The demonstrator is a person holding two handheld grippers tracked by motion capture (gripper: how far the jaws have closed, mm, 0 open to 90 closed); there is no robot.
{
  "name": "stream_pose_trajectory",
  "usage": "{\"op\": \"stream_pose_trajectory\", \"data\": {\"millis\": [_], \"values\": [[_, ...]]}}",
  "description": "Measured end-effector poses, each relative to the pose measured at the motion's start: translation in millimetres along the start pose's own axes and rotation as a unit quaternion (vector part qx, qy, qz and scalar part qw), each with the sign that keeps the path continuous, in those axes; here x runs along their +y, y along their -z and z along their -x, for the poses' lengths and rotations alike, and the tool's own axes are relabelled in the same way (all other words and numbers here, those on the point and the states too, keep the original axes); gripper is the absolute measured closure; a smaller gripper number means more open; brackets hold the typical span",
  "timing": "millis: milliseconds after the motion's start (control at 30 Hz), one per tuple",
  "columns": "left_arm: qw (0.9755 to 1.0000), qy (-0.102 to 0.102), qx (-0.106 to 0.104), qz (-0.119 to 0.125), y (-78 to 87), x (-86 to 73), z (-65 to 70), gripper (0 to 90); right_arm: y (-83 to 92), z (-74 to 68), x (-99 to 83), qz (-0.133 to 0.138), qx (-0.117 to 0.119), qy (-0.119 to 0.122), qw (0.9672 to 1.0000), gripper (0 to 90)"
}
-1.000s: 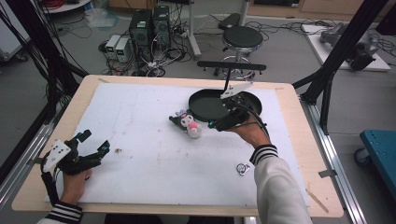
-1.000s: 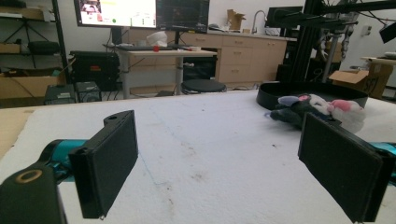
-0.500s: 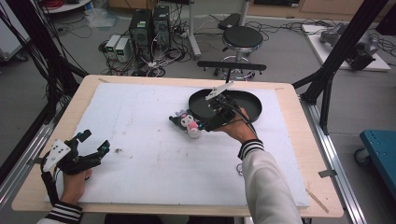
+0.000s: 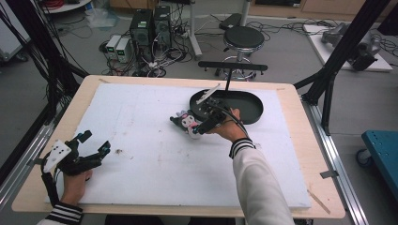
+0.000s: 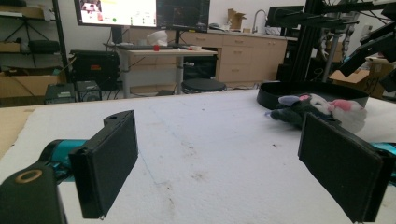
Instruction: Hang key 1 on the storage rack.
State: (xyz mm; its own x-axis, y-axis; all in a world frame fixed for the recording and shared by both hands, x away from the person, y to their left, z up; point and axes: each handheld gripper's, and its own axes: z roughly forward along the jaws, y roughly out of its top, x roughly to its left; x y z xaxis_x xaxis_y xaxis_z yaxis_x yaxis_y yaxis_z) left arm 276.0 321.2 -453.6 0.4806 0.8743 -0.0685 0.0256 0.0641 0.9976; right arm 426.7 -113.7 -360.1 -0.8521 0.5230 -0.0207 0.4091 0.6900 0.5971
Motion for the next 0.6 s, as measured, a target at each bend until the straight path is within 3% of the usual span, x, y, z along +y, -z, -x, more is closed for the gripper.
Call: {"op": "stream_pose_trajectory", "data": {"millis": [267,600], "values": [[1.0,0.0,0.0,-0.001,0.1,0.1,-0.3,12.5,-17.5,-2.7,4.5,-0.03,0.001,0.016,0.9994,3.5],[1.0,0.005,0.002,0.0,-0.1,0.0,-0.9,12.5,-35.0,-2.7,7.4,-0.06,0.006,0.0,0.9982,3.6]]}}
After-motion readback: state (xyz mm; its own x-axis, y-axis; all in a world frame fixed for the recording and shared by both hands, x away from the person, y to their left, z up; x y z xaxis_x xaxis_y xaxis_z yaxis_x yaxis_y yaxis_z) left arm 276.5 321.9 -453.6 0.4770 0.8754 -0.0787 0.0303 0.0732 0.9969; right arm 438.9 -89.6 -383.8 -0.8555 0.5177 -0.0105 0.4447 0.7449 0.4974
